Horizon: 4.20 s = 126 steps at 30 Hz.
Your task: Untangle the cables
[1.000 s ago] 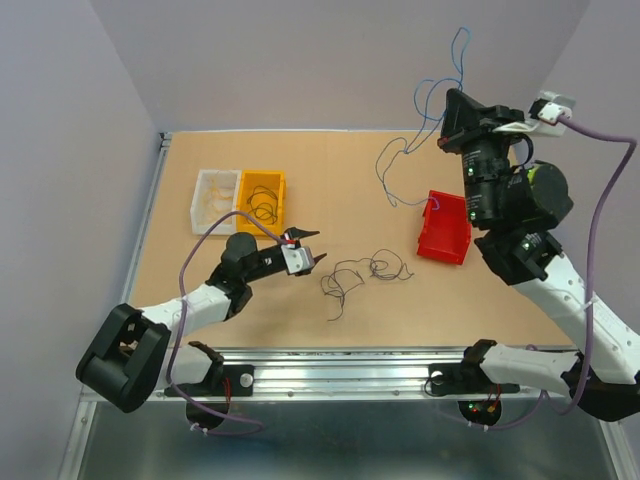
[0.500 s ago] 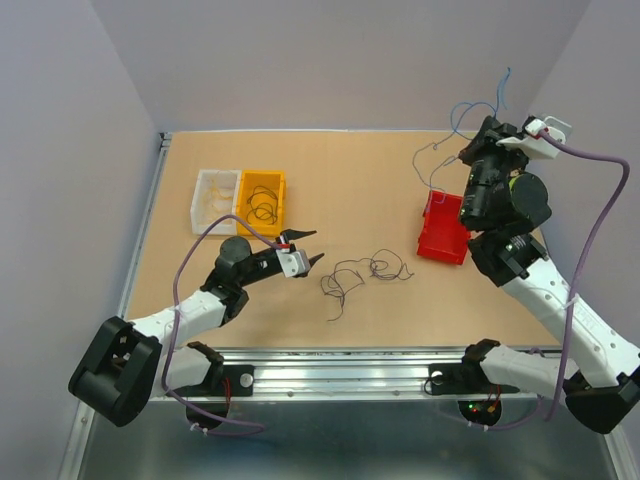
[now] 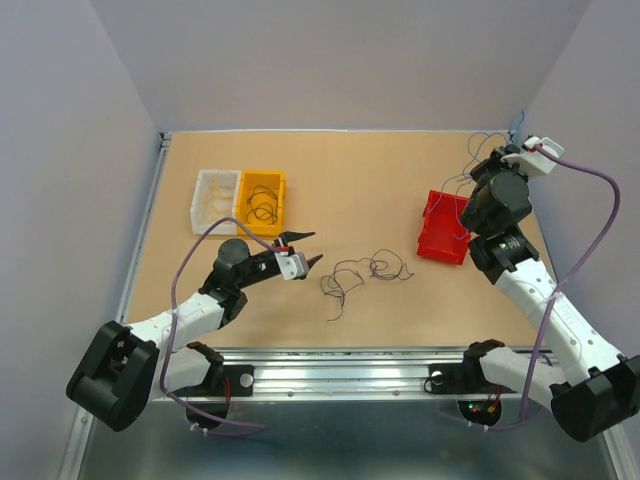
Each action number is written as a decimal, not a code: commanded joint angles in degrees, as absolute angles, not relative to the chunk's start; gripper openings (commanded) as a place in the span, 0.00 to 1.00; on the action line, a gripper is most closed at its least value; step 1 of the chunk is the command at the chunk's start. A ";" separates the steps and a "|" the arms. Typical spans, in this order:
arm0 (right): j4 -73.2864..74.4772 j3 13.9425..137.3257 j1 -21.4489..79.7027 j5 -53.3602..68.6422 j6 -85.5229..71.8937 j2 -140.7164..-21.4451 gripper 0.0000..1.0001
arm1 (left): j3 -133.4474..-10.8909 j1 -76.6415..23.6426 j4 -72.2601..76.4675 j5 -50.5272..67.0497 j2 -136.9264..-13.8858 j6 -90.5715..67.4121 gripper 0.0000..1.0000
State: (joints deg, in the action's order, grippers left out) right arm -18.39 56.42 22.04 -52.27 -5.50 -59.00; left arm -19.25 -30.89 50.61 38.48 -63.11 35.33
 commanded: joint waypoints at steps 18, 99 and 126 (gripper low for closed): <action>-18.19 39.39 15.83 -55.46 -24.34 -56.97 0.01 | -18.37 -30.67 51.94 38.32 -60.56 36.74 0.63; 12.31 55.55 9.93 -25.66 -35.60 -95.04 0.32 | -18.10 -30.67 50.45 38.67 -59.06 37.62 0.66; 16.71 62.14 10.11 -17.32 -29.89 -87.54 0.82 | -18.11 -30.67 50.01 39.29 -58.97 37.97 0.66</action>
State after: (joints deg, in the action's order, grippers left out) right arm 19.20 60.88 9.98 -22.72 -32.03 -87.68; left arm -18.35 -30.72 48.16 38.50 -60.51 37.28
